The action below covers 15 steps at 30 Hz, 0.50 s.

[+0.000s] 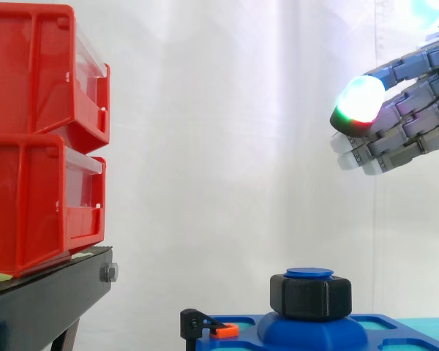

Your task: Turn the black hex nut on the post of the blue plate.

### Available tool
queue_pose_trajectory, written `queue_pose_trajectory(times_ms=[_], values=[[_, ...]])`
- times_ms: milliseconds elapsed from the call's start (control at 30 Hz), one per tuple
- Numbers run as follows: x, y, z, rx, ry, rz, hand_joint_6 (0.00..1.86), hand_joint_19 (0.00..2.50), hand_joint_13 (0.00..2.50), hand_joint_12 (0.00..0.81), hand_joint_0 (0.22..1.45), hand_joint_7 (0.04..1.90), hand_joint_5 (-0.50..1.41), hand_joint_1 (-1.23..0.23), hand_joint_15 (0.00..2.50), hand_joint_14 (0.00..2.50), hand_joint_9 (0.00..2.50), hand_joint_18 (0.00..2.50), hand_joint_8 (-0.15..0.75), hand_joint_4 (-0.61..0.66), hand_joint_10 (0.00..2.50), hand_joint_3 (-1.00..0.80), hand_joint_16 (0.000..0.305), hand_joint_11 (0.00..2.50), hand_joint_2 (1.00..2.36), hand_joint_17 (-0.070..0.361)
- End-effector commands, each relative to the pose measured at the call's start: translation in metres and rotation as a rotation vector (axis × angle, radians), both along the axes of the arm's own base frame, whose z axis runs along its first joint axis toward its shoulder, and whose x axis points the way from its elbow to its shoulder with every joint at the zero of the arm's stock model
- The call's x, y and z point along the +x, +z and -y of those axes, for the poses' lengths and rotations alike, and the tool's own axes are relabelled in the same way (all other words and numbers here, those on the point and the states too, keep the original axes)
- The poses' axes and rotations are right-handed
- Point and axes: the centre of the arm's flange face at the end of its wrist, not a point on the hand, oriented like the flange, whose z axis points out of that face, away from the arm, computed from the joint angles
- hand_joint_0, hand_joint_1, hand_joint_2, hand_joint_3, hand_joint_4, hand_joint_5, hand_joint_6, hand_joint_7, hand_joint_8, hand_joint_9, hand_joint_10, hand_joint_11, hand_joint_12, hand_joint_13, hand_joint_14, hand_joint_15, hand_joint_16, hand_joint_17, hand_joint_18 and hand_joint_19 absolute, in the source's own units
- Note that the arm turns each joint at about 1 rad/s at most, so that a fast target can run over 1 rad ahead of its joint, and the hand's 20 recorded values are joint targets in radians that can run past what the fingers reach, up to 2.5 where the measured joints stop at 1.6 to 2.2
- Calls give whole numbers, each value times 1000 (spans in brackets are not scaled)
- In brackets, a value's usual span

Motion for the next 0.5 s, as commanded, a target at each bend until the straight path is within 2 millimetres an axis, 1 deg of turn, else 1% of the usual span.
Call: queue_pose_trajectory(times_ms=[0,467], values=[[0,0,0,0,0,0,503,79,222,319,457,962,-240,-442,0,0,320,0,214,177,1,-500,49,0,1000,111],[0,0,0,0,0,0,503,83,226,316,471,962,-239,-458,0,0,312,0,212,173,0,-500,48,5,1000,109]])
